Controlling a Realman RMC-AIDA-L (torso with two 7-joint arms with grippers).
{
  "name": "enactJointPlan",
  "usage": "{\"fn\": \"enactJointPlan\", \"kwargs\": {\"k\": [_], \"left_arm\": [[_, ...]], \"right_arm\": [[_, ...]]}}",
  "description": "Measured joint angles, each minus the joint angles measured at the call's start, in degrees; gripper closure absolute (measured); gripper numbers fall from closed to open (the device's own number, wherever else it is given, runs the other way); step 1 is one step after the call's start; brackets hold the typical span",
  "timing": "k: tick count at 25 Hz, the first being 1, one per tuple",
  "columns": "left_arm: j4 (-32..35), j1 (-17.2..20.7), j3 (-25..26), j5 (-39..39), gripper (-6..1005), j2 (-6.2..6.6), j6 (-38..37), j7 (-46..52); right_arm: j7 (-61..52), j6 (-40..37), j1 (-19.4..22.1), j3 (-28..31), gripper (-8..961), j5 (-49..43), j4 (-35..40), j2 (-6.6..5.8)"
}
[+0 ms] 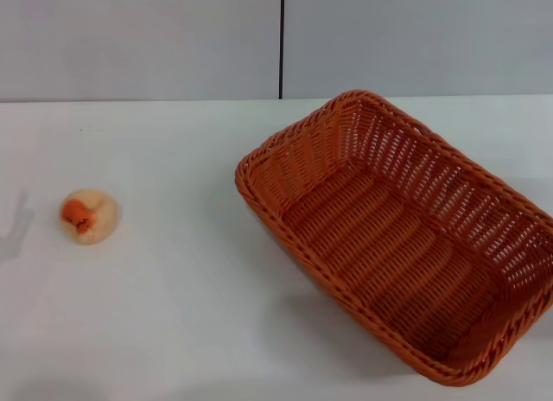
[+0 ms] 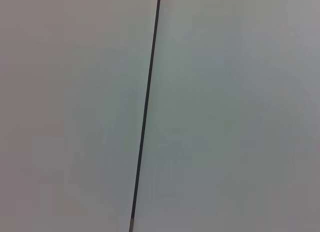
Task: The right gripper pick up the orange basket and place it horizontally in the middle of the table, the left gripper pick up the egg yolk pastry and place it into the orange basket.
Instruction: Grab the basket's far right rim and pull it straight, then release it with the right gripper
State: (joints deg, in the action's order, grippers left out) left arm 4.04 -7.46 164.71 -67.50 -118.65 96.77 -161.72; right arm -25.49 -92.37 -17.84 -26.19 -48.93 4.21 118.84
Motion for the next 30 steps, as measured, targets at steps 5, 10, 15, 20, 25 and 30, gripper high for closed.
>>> {"fn": "enactJointPlan", "kwargs": {"k": [5,10,15,20,25,30], "left_arm": [[0.0,-0.3,0.0,0.0,182,0.00,-0.7,0.0],[-0.1,-0.8,0.0,0.0,183,0.00,-0.9,0.0],[-0.2,-0.9,0.0,0.1,181,0.02,-1.1,0.0],[-0.2,-1.2,0.0,0.1,181,0.08,-2.4,0.0],[-0.3,-1.3,0.0,0.1,182,0.09,-3.0,0.0],[-0.4,-1.3,0.0,0.3,182,0.16,-3.3,0.0]], "right_arm": [[-0.1,0.2,0.0,0.0,211,0.0,0.0,-0.02],[-0.1,0.3,0.0,0.0,212,-0.2,0.1,-0.05],[-5.4,2.5,0.2,-0.1,212,-4.7,3.5,-0.23],[-22.0,8.3,0.3,-0.1,212,-19.2,15.7,-0.21],[-47.8,12.1,-1.5,-0.1,211,-38.9,31.6,-0.14],[-77.2,8.6,-5.7,-2.2,211,-63.8,50.9,-0.74]]}}
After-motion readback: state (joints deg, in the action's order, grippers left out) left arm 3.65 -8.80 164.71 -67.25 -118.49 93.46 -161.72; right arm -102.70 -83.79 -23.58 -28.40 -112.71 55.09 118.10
